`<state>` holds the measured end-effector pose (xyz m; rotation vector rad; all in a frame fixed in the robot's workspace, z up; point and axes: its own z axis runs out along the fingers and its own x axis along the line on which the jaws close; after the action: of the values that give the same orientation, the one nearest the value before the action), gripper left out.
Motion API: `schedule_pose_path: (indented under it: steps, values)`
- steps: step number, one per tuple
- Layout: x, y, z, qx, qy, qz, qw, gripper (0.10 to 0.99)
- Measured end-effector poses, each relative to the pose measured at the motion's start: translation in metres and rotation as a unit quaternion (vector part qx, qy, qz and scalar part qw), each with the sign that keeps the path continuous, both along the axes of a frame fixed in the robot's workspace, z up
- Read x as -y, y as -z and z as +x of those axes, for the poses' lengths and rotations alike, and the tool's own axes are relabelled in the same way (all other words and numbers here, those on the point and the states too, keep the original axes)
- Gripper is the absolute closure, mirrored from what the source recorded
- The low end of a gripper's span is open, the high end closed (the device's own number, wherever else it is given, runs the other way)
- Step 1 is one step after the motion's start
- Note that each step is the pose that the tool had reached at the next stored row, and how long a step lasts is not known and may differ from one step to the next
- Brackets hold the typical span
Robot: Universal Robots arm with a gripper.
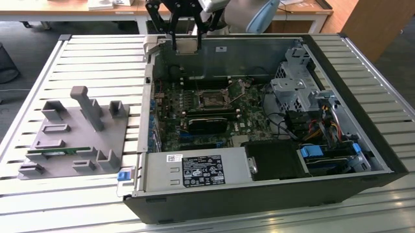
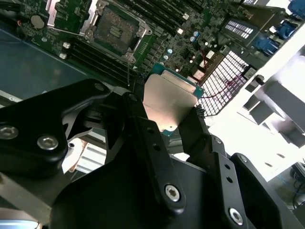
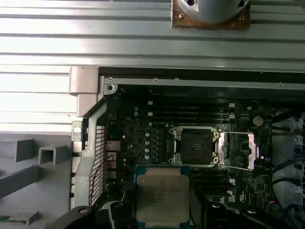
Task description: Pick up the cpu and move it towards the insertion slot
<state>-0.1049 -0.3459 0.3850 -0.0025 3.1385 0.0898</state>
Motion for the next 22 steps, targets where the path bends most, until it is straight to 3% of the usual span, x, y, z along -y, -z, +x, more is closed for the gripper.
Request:
schedule_pose_path:
  steps: [13,22]
  values:
    - [-0.0095,0.0001,0.0218,0.0000,0.000,0.0000,1.0000,0.549]
    - [-0.0147,0.0004,0.0426,0.0000,0.000,0.0000,1.0000,0.549]
